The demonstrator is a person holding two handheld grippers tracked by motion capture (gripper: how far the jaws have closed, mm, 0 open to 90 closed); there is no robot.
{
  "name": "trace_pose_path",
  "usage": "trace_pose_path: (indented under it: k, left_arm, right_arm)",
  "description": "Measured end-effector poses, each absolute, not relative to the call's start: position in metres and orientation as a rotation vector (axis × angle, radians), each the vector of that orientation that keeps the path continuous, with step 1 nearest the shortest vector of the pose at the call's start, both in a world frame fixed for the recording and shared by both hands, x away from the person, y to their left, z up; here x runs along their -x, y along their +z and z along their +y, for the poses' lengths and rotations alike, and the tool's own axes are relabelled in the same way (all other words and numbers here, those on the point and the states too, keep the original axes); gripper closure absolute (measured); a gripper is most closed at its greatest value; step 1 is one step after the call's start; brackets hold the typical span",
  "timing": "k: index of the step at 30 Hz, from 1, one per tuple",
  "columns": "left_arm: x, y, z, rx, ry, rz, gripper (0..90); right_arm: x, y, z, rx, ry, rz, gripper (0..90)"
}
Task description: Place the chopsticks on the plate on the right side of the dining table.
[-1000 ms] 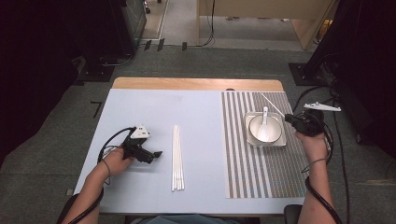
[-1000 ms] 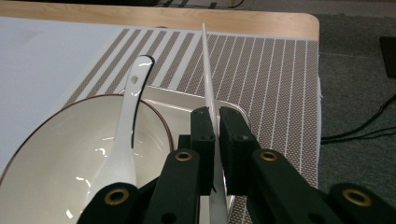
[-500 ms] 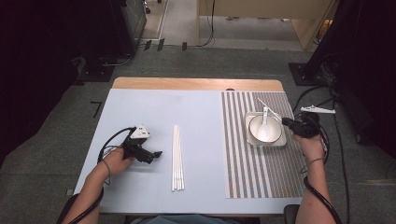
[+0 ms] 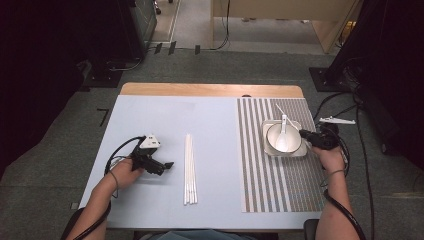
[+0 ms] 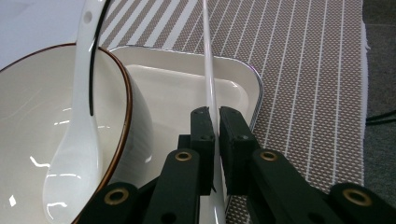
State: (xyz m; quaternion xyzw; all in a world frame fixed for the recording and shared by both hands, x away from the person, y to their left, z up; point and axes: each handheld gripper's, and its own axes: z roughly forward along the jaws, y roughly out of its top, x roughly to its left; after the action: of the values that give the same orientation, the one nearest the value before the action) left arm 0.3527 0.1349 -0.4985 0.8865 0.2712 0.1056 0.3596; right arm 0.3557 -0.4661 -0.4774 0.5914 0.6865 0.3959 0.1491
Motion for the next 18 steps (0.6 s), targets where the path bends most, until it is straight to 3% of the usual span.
trace_pose_path:
  k: [18]
  left_arm:
    - [-0.3527, -0.4985, 0.1349, -2.286, 0.272, 0.699, 0.6]
  right_arm:
    - [-0.3571, -0.4801, -0.464, -1.706, 1.132, 1.977, 84.9]
